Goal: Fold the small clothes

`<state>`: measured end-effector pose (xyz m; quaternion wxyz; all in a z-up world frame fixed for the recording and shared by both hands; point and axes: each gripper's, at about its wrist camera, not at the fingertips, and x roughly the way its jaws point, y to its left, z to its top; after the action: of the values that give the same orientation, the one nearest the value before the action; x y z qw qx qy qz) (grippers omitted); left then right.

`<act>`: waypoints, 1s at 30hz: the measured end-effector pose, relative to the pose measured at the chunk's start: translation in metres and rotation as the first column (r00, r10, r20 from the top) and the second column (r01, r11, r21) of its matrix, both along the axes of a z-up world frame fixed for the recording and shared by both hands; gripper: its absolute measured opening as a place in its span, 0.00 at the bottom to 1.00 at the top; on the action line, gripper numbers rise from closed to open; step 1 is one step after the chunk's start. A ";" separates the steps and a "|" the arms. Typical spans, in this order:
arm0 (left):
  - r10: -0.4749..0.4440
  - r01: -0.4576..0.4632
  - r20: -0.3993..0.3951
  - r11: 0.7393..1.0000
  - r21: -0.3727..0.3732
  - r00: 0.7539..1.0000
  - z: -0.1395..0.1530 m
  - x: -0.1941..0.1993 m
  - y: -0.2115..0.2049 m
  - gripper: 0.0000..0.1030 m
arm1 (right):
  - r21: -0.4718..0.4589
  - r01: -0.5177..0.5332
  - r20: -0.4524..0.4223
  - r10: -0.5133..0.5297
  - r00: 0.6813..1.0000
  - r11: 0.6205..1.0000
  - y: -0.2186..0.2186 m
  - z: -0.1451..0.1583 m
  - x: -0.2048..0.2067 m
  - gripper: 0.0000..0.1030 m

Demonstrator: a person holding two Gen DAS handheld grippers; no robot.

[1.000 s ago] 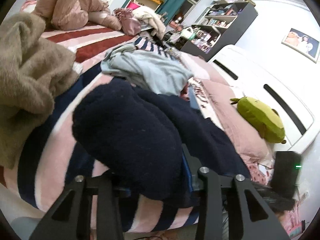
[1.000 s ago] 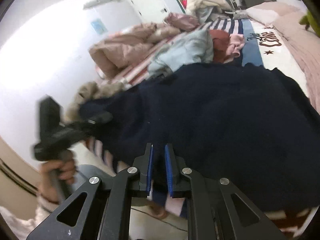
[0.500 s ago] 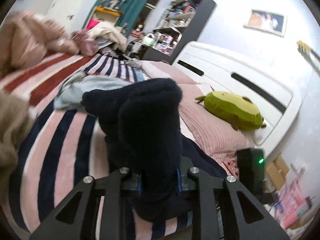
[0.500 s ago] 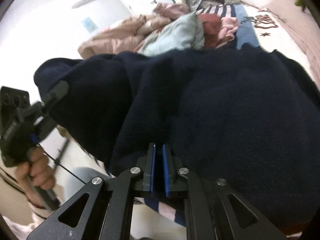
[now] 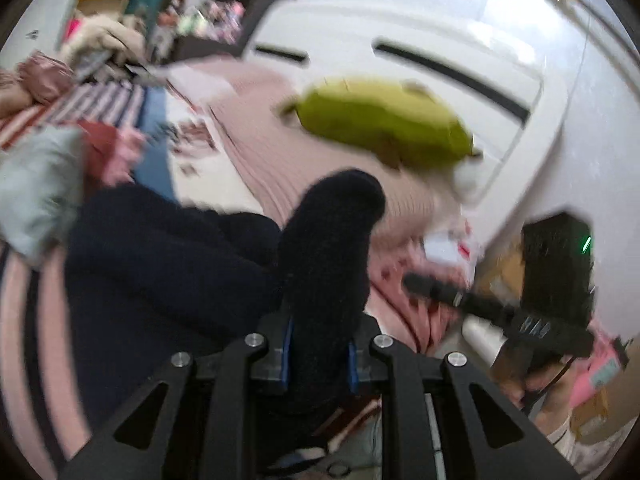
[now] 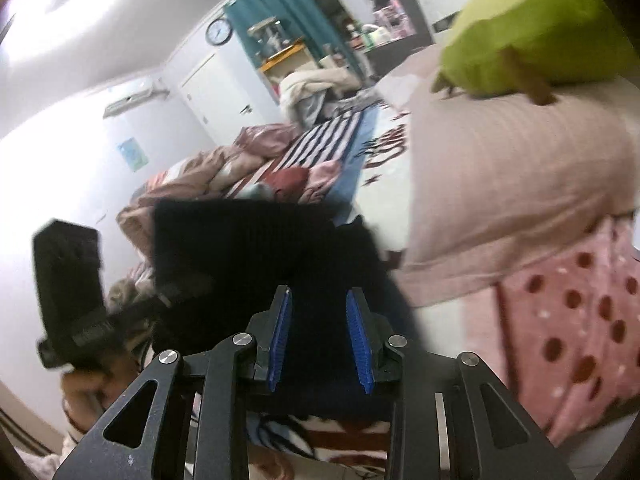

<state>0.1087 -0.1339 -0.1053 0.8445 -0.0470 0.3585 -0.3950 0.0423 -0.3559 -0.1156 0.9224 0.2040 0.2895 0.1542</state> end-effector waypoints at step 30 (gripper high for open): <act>0.148 -0.154 -0.102 0.986 -0.061 0.984 -0.028 -0.011 0.143 0.81 | -0.132 -0.299 -0.118 0.284 0.951 0.945 0.093 -0.029 0.049 0.14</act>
<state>0.0973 0.0096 -0.1333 0.8516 -0.1220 0.3807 -0.3391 0.0913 -0.2631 -0.1451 0.8867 0.0969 0.3719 0.2569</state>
